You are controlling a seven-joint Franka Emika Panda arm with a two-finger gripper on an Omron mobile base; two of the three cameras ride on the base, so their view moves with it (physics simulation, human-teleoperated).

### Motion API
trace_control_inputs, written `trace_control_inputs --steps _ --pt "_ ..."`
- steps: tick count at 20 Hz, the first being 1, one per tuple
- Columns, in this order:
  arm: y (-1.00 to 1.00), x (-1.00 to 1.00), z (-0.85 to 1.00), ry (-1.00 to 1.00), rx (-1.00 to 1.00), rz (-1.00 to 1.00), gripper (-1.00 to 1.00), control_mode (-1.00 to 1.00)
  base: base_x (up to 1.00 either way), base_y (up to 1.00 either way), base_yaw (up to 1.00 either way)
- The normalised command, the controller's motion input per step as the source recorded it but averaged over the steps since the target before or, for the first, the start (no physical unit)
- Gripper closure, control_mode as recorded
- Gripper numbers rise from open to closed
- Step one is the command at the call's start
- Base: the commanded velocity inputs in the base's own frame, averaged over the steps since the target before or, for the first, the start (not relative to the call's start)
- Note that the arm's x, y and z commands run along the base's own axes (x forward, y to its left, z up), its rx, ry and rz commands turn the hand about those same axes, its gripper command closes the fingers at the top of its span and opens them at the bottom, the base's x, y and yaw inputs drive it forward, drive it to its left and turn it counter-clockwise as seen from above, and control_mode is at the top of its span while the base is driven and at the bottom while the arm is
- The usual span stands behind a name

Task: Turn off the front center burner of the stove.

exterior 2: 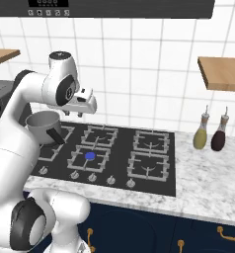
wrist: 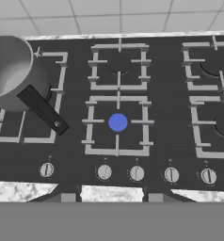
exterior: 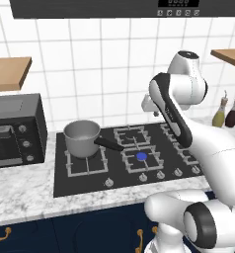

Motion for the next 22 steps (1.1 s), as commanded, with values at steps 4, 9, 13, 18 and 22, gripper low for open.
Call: trace_control_inputs --steps 4,9,13,18,22 --pt "-0.1 -0.01 0.0 -0.11 0.0 0.18 -1.0 -1.0 0.0 0.0 0.0" --pt "-0.13 -0.22 0.0 -0.22 -0.06 0.6 -1.0 -1.0 0.0 0.0 0.0" --pt "-0.03 -0.2 0.0 -0.11 -0.19 0.72 -1.0 -1.0 0.0 0.0 0.0" --pt "-0.02 -0.14 -0.01 -0.02 -0.19 0.72 -1.0 -1.0 0.0 0.0 0.0" --pt "0.0 -0.05 -0.16 0.0 -0.19 0.7 -1.0 -1.0 0.0 0.0 0.0"
